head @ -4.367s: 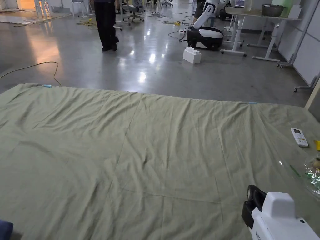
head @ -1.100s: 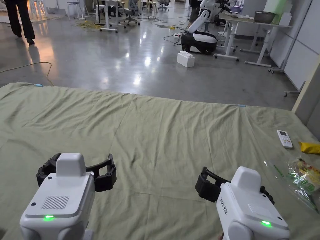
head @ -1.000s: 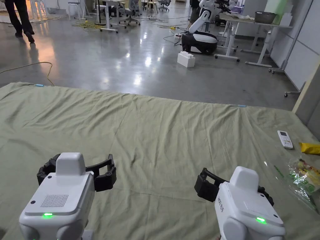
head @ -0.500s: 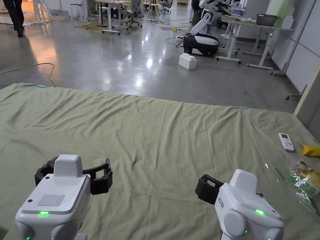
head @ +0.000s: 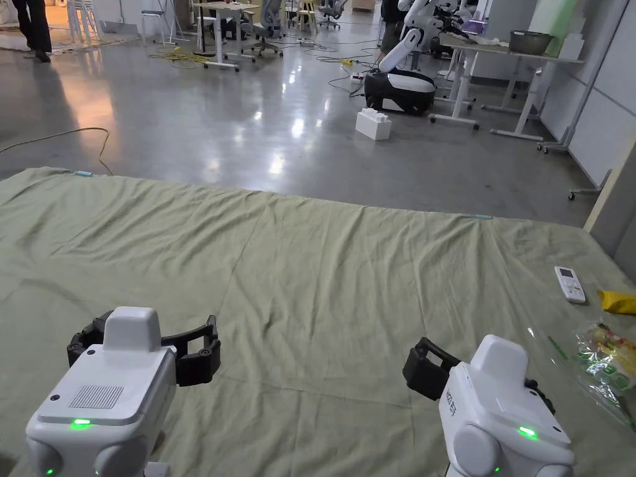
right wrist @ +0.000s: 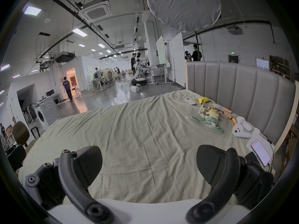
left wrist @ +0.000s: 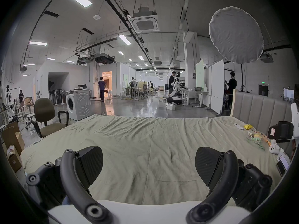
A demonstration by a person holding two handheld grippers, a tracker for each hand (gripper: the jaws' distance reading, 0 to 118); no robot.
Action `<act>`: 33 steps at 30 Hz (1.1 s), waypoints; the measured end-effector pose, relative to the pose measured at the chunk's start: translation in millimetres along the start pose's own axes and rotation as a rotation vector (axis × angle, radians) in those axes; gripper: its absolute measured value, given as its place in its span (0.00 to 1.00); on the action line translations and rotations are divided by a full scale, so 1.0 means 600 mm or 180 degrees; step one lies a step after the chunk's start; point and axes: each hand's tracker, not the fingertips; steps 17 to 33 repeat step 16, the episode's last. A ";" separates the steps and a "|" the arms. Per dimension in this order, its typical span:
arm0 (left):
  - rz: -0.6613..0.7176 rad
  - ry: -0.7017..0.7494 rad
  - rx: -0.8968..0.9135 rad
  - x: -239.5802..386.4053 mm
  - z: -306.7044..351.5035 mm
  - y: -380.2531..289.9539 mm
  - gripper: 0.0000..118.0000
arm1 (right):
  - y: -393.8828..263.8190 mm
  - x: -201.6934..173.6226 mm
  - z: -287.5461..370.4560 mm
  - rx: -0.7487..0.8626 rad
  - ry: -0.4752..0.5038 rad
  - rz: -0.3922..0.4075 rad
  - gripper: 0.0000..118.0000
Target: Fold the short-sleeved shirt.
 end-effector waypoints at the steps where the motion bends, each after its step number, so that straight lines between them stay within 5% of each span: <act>1: 0.0008 -0.0002 -0.0002 0.000 -0.001 0.000 0.97 | 0.000 0.002 -0.001 0.0059 0.0007 0.0015 0.99; 16: -0.0114 -0.0112 0.0133 0.006 -0.005 0.002 0.97 | -0.016 0.018 0.001 0.0759 0.0301 0.0422 0.99; 33: -0.0114 -0.0112 0.0133 0.006 -0.005 0.002 0.97 | -0.016 0.018 0.001 0.0759 0.0301 0.0422 0.99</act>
